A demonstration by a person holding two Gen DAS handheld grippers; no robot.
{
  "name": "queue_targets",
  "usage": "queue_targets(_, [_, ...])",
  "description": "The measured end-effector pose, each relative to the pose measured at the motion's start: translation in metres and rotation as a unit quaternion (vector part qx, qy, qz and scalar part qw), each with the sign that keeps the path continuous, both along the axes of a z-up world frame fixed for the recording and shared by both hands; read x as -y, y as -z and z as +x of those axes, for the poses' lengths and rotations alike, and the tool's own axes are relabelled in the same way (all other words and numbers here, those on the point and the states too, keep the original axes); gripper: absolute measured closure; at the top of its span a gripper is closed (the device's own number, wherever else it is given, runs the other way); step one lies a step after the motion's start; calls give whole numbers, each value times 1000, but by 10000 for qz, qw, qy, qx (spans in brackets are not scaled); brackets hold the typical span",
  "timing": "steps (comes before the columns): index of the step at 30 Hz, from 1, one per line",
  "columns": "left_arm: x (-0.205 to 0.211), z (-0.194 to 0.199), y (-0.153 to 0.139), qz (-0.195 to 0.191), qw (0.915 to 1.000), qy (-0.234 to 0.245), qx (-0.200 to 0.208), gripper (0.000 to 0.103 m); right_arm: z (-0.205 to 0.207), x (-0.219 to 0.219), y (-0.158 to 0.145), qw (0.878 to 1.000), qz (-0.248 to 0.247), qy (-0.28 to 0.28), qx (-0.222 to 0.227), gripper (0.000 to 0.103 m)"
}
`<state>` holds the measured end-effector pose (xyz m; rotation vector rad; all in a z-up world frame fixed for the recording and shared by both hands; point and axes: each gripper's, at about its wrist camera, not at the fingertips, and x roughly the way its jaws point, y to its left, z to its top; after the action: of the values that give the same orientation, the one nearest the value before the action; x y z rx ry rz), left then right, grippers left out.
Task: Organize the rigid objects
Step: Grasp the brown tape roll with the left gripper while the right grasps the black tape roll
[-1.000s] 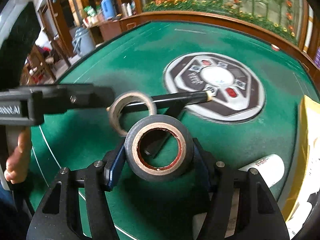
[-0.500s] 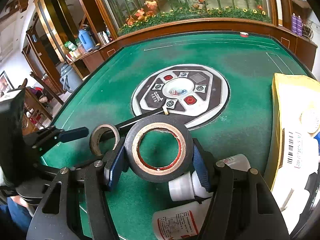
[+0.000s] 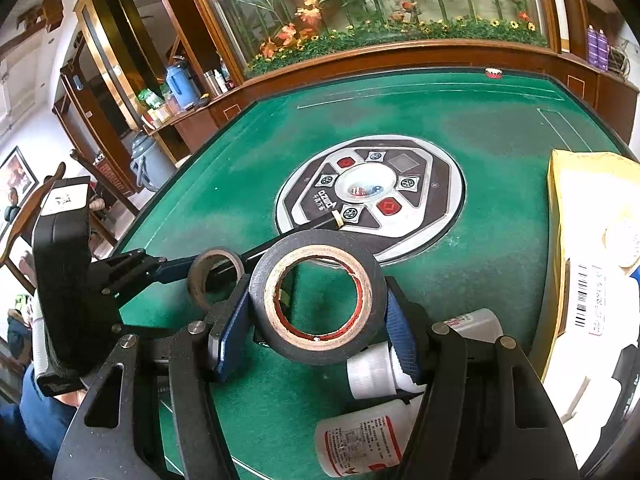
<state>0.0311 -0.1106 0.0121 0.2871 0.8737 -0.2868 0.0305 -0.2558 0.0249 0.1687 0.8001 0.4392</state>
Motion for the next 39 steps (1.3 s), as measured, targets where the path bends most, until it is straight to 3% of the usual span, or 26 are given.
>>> queue_targets(9, [-10, -8, -17, -630, 9979, 36, 107, 43, -1, -5, 2, 9999, -113, -98, 27, 40])
queue_targets(21, [-3, -12, -16, -514, 9981, -11, 339, 43, -1, -8, 3, 9997, -227, -96, 52, 40])
queue_targets(39, [-3, -14, -16, -481, 9982, -25, 359, 43, -3, -2, 2, 9998, -187, 36, 40, 40])
